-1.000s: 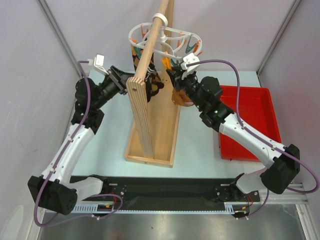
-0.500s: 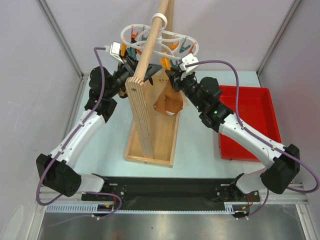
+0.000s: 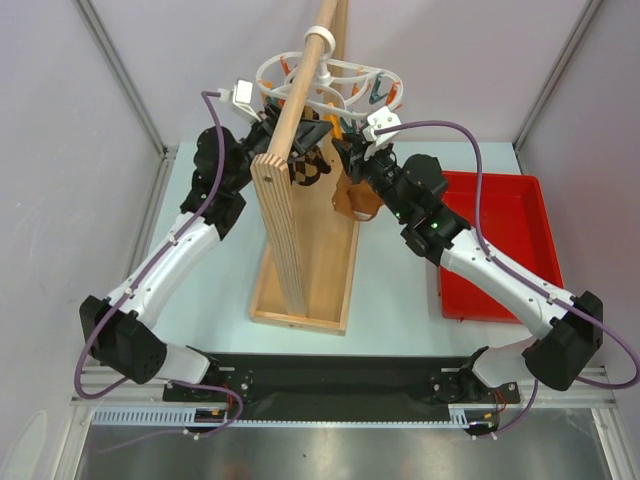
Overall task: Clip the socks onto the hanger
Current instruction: Open the clamp at the hanger.
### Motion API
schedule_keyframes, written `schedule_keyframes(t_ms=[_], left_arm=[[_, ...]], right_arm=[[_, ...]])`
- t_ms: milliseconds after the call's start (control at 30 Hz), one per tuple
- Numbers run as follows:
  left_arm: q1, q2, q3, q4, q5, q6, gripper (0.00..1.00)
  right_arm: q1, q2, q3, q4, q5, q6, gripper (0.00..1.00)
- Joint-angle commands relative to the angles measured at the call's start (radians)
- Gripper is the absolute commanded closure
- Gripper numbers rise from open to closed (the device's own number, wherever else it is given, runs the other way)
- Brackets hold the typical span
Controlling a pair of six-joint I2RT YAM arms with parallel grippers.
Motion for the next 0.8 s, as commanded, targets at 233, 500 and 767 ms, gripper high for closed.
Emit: schedule_keyframes(t_ms=[233, 500, 767], left_arm=[[-0.047, 0.047, 0.073, 0.019, -0.071, 0.038, 0.39], [-0.059, 0.073, 0.110, 0.007, -0.105, 0.043, 0.42], [-0.062, 0.105, 0.132, 0.017, -0.079, 0.038, 0.63]], right_arm=[[0.008, -0.043, 0.014, 0.023, -0.020, -0.017, 1.00], [0.008, -0.051, -0.009, 0.030, -0.019, -0.014, 1.00], [0.006, -0.054, -0.021, 0.040, -0.026, -0.005, 1.00]])
